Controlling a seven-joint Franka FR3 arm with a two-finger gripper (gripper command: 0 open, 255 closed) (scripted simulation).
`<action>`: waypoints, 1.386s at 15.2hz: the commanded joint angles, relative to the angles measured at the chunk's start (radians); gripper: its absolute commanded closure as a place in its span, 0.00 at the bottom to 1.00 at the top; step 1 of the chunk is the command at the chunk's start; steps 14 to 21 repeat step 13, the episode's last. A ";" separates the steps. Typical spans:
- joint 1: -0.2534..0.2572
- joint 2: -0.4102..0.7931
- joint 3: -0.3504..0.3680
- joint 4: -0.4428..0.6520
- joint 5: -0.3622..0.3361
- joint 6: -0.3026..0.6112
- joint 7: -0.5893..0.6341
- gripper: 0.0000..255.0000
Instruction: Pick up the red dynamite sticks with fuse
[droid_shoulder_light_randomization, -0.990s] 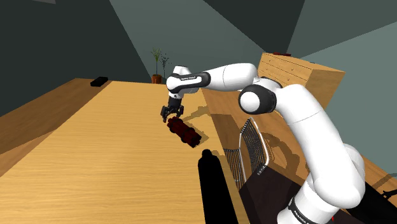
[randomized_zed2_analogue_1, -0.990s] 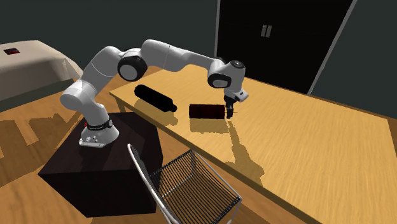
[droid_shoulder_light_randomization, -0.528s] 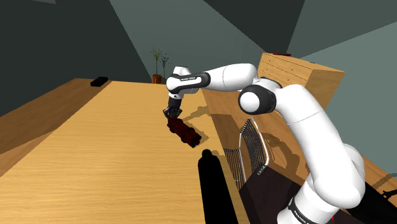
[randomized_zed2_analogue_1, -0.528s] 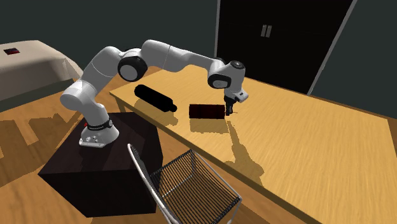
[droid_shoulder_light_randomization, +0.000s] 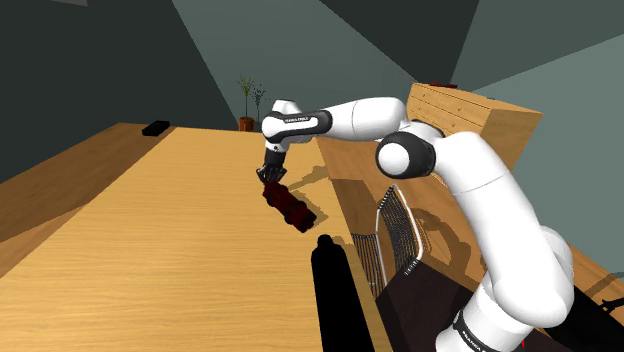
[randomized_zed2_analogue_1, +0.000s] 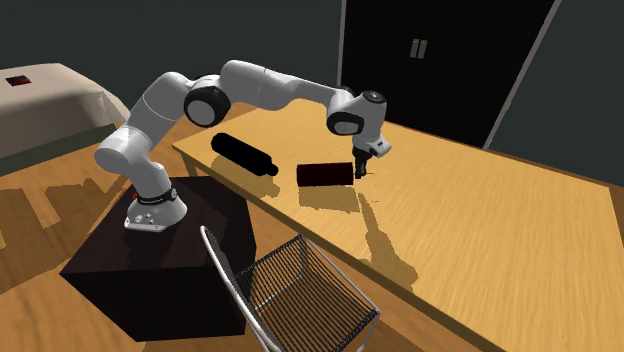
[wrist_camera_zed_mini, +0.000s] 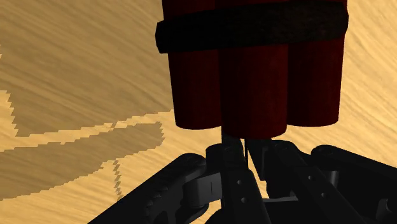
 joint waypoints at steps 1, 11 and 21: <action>0.000 -0.009 0.000 0.014 -0.001 -0.022 0.004 1.00; -0.002 -0.035 -0.001 0.103 -0.007 -0.135 0.025 1.00; -0.002 -0.035 -0.001 0.105 -0.007 -0.137 0.025 1.00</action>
